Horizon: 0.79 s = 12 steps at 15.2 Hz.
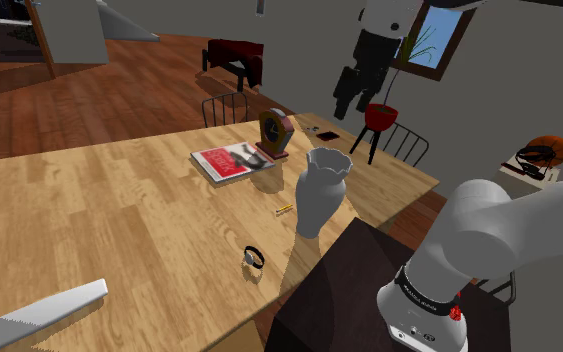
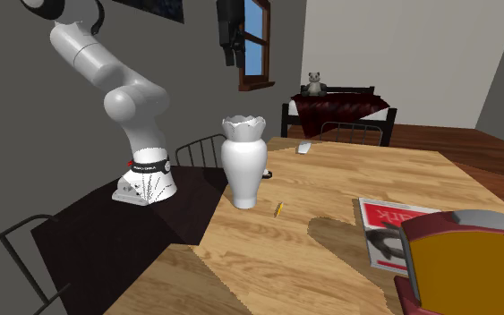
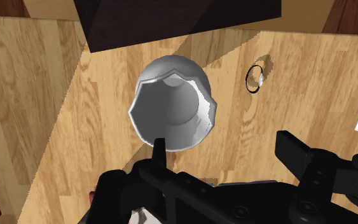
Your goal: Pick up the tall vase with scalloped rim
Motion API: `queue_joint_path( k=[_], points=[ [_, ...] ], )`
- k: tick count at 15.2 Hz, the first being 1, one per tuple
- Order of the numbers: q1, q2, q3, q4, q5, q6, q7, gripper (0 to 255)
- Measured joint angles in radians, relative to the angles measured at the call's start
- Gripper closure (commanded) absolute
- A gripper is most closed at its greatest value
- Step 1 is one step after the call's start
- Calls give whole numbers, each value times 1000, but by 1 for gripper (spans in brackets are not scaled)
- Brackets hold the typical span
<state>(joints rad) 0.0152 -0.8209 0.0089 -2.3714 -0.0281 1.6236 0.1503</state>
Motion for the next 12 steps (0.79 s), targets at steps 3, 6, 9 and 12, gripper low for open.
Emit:
queue_joint_path(
  k=[3,6,9,12],
  points=[
    [-3,23,13,-23,-2,27,18,0],
    [-10,85,41,-60,-8,85,60,0],
    [-17,171,72,-94,-15,159,109,0],
    [-22,224,88,-109,-22,202,137,0]
  ],
)
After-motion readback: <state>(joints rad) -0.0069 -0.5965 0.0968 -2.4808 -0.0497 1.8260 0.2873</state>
